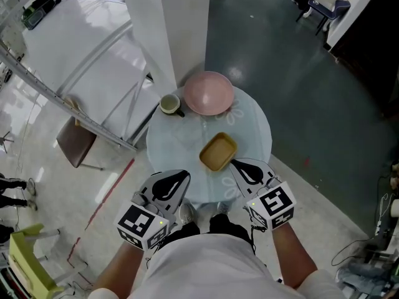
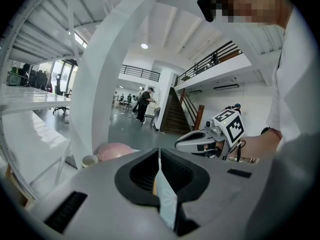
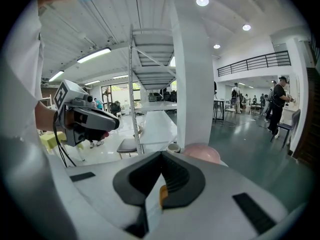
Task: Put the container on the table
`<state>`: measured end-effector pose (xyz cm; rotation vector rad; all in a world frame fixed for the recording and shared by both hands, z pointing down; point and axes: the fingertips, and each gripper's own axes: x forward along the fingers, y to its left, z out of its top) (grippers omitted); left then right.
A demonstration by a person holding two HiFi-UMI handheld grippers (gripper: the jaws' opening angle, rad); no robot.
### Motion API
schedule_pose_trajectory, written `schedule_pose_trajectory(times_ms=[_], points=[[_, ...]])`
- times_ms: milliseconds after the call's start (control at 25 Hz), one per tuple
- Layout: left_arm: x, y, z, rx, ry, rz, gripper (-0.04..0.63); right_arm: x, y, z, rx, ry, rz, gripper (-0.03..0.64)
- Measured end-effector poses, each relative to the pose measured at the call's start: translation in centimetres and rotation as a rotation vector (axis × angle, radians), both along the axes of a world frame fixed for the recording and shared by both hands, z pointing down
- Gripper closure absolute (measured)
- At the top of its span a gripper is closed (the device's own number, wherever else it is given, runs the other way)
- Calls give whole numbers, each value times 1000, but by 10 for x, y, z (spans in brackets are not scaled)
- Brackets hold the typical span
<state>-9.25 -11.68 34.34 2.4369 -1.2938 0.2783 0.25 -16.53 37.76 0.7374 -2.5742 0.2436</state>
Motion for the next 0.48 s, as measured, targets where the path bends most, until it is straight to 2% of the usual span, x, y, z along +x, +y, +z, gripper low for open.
schedule_pose_trajectory(times_ms=[480], points=[[-1, 2, 3, -5, -4, -10, 561, 0, 1, 4, -9, 1, -5, 594]])
